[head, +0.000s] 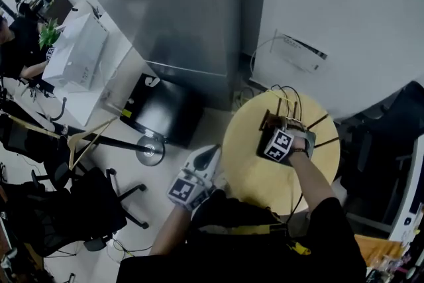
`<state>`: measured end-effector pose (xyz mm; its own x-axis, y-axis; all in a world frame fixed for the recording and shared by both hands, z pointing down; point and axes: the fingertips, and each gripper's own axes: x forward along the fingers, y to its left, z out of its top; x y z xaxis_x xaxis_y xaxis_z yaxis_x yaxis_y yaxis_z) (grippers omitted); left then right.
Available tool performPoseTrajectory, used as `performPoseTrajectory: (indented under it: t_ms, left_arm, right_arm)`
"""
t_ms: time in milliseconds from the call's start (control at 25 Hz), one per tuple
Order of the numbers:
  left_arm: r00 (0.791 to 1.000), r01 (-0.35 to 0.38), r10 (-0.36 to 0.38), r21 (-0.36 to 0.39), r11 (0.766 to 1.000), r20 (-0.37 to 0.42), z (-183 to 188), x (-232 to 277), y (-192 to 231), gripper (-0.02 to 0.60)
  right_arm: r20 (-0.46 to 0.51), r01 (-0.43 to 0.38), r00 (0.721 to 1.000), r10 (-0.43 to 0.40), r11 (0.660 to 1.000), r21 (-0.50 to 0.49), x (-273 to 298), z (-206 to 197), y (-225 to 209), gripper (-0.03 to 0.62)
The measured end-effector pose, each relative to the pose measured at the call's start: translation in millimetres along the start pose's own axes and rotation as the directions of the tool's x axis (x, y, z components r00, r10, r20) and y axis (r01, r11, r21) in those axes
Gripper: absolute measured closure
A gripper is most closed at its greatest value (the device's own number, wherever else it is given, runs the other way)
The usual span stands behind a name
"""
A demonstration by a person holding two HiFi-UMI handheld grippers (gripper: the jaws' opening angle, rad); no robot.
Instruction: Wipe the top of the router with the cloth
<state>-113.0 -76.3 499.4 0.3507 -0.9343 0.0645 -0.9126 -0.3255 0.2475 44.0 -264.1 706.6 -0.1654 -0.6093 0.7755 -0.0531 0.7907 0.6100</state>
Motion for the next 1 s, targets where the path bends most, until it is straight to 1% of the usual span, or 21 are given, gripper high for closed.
performPoseTrajectory:
  t_ms: [120, 200, 280, 480, 760, 920, 1000]
  left_arm:
    - [0.999, -0.032, 0.032, -0.007, 0.999, -0.004, -3, -14, 9, 0.588]
    - [0.999, -0.033, 0.033, -0.010, 0.999, -0.005, -4, -17, 10, 0.588]
    - [1.000, -0.020, 0.020, -0.006, 1.000, -0.005, -4, -17, 7, 0.588]
    - [0.999, 0.040, -0.040, -0.002, 0.999, -0.003, -3, -6, -5, 0.588]
    - [0.993, 0.121, -0.121, -0.003, 0.993, -0.014, -4, 11, -16, 0.588]
    - [0.982, 0.173, -0.173, 0.001, 0.985, -0.074, -12, 20, -23, 0.588]
    - [0.979, 0.199, -0.199, 0.005, 0.980, -0.049, -10, 27, -27, 0.588]
  right_arm:
    - [-0.019, -0.089, 0.996, 0.089, 0.996, -0.010, 4, 5, 21, 0.531]
    - [-0.035, -0.153, 0.988, 0.153, 0.988, -0.009, 2, 7, 35, 0.531]
    - [-0.046, -0.200, 0.979, 0.200, 0.980, 0.004, -2, 6, 46, 0.531]
    - [-0.048, -0.289, 0.954, 0.295, 0.953, 0.094, -13, 2, 62, 0.531]
    - [-0.015, -0.335, 0.940, 0.341, 0.931, 0.146, -30, -1, 85, 0.531]
    - [0.004, -0.354, 0.934, 0.358, 0.923, 0.152, -42, 2, 100, 0.531]
    - [0.009, -0.362, 0.931, 0.365, 0.920, 0.152, -47, 3, 107, 0.531]
